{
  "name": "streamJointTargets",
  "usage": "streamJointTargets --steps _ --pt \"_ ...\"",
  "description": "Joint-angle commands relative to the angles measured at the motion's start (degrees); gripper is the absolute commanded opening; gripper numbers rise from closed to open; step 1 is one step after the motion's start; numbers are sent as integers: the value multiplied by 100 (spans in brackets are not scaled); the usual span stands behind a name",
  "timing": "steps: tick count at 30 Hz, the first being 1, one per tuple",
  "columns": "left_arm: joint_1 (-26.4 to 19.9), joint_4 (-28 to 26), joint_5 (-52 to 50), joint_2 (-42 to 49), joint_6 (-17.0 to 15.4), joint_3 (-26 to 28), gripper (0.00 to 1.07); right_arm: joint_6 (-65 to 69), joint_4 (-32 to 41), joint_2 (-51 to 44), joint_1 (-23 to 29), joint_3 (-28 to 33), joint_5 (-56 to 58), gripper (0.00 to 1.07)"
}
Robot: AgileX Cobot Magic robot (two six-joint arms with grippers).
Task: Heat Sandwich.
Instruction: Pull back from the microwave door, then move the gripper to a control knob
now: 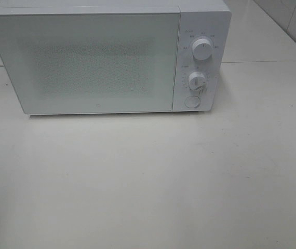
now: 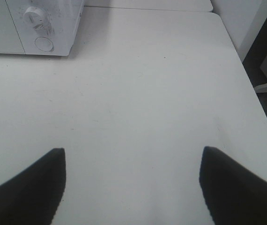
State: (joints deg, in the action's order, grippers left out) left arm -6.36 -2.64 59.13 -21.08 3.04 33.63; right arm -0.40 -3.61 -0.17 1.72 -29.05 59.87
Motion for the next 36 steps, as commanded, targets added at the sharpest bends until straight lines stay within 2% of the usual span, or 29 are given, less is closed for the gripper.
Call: streamJointTargets --steps 1,5,12,28,32,36 --pt "-11 -69 -17 596 23 -252 97 40 0 -160 -46 11 -69 76" --pt "-11 -74 29 1272 29 -544 97 40 0 -160 -46 11 -69 76" --pt "-11 -69 29 2217 23 -527 97 40 0 -160 -46 11 -69 76" --pt "92 -143 23 2280 11 -527 97 40 0 -115 -46 11 -69 76" --pt "327 -132 23 2280 11 -527 97 40 0 -115 -46 11 -69 76" --pt "350 -132 23 2280 17 -527 97 40 0 -115 -46 11 -69 76"
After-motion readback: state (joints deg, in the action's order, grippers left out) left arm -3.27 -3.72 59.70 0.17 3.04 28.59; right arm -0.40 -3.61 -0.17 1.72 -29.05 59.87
